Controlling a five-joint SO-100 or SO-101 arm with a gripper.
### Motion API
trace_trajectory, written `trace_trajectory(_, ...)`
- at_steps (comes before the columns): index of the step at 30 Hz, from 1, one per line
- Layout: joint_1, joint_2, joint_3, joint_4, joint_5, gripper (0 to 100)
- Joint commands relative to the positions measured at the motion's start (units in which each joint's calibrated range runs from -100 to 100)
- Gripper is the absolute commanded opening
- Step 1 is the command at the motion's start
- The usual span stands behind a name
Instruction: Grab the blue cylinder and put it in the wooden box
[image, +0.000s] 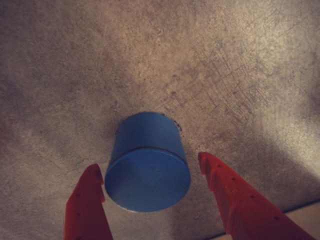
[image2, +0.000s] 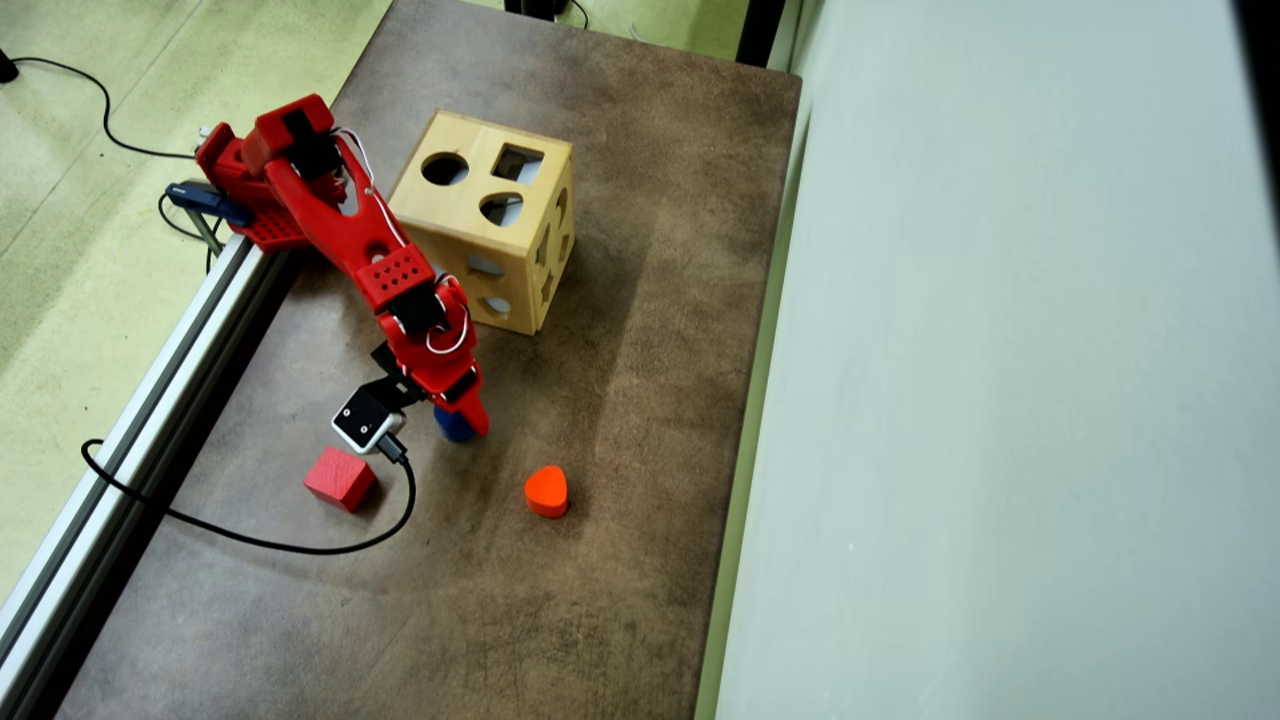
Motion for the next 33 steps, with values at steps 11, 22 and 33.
trace_trajectory(11,0.28,-0.89,-2.63,-0.75,0.29,31)
trace_trajectory(22,0.58,-0.81,-2.54,-0.75,0.10,31)
trace_trajectory(33,0.58,-0.81,-2.18,-0.67,-0.24,30)
